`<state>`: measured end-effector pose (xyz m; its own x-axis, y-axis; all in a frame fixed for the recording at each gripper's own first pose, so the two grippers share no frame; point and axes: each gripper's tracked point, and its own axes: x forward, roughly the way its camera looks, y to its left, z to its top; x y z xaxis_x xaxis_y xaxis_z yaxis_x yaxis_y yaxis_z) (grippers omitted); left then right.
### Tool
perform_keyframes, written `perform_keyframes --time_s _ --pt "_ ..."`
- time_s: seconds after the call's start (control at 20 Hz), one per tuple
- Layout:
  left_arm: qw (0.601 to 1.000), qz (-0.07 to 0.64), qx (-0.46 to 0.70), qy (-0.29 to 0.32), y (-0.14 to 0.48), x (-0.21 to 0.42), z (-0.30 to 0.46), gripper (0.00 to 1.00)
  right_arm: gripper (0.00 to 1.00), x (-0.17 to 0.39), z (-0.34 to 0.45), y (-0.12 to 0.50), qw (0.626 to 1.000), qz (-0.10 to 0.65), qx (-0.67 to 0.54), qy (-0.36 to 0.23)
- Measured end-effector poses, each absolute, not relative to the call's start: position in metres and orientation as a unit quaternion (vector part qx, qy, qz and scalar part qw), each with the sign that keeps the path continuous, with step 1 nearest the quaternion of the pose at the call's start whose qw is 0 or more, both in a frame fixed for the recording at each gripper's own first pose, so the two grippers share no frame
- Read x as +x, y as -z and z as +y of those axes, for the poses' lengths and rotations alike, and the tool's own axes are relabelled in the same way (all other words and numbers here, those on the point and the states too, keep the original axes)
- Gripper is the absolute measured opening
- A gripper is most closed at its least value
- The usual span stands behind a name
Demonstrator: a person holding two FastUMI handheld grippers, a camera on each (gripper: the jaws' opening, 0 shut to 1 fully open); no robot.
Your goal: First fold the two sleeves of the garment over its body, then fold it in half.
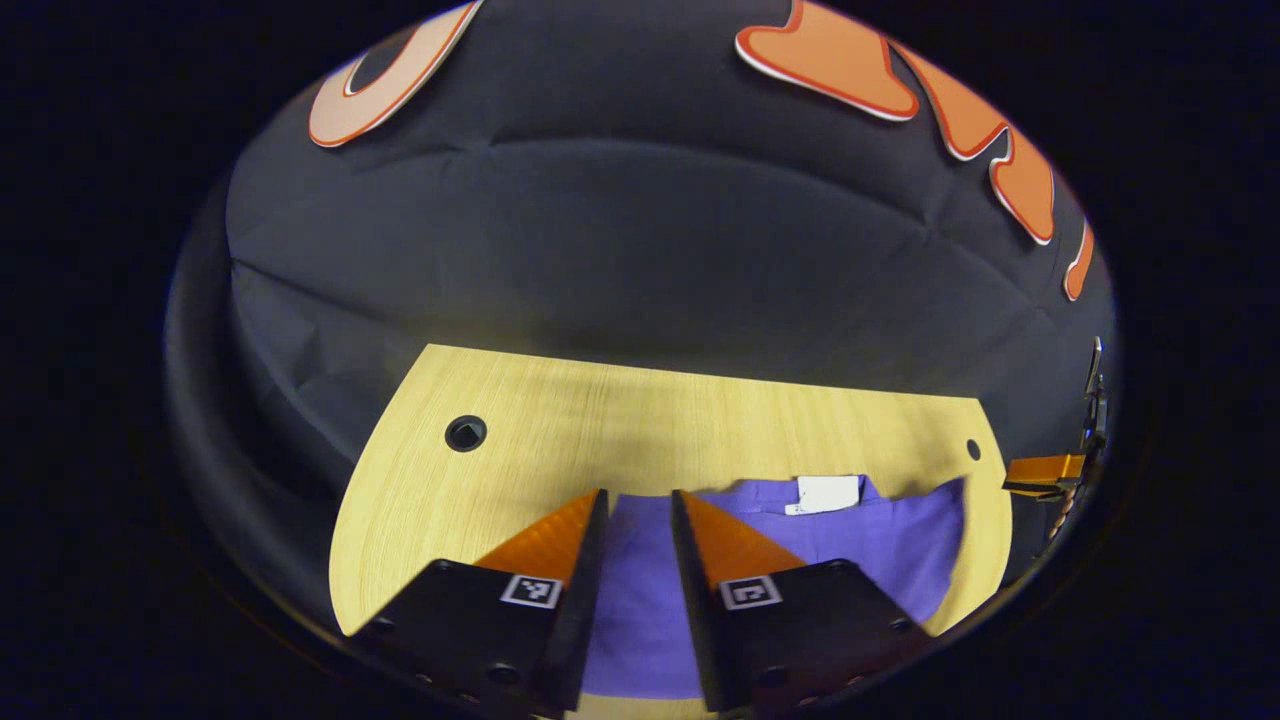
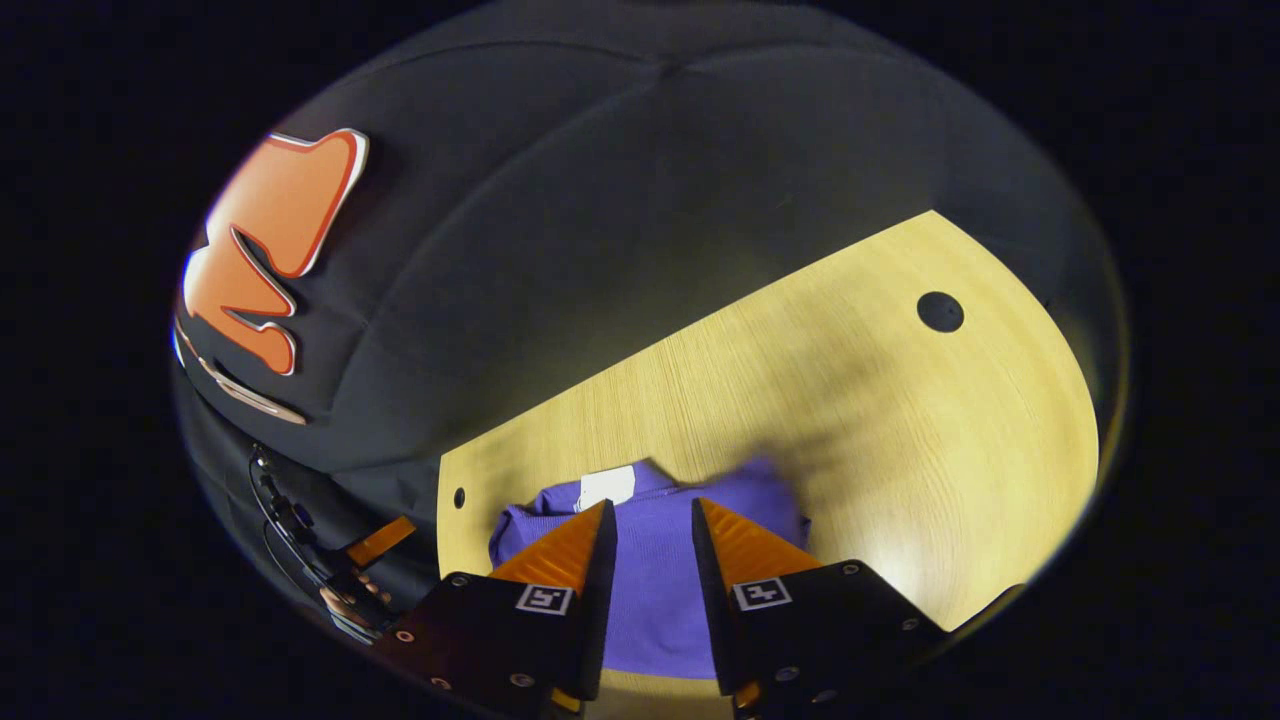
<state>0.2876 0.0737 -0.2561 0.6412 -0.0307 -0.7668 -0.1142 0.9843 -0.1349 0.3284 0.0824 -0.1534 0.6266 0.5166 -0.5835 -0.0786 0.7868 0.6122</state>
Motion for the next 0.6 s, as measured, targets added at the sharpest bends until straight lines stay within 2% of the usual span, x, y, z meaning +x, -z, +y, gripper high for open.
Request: perform_keyframes --time_s 0.05,0.1,0.15,0.2,0.25,0.35,0.5,0.55,0.6 --pt "0.904 0.418 -0.089 -0.021 0.252 0.283 0.070 0.60 0.42 0.327 0.080 0.150 0.863 0.388 0.274 -0.172" --pt "0.906 0.411 -0.094 -0.021 0.247 0.279 0.068 0.71 0.56 0.324 0.077 0.143 0.869 0.379 0.269 -0.170" --pt "0.909 0.403 -0.103 -0.013 0.239 0.275 0.069 0.83 0.63 0.320 0.076 0.137 0.875 0.370 0.262 -0.169" --pt "0.912 0.394 -0.111 -0.004 0.228 0.272 0.071 0.83 0.67 0.314 0.075 0.132 0.880 0.362 0.253 -0.172" --pt "0.914 0.388 -0.120 0.008 0.221 0.267 0.068 0.84 0.77 0.304 0.081 0.127 0.881 0.358 0.246 -0.189" --pt "0.918 0.377 -0.119 0.018 0.210 0.257 0.068 0.91 0.88 0.286 0.085 0.121 0.887 0.349 0.222 -0.204" --pt "0.932 0.349 -0.095 0.019 0.192 0.241 0.066 0.93 0.95 0.271 0.084 0.105 0.911 0.312 0.184 -0.197" --pt "0.936 0.340 -0.088 0.019 0.186 0.235 0.066 1.00 0.97 0.265 0.086 0.097 0.918 0.296 0.181 -0.193" --pt "0.939 0.333 -0.081 0.020 0.179 0.227 0.065 0.97 0.97 0.259 0.090 0.088 0.922 0.280 0.183 -0.194"
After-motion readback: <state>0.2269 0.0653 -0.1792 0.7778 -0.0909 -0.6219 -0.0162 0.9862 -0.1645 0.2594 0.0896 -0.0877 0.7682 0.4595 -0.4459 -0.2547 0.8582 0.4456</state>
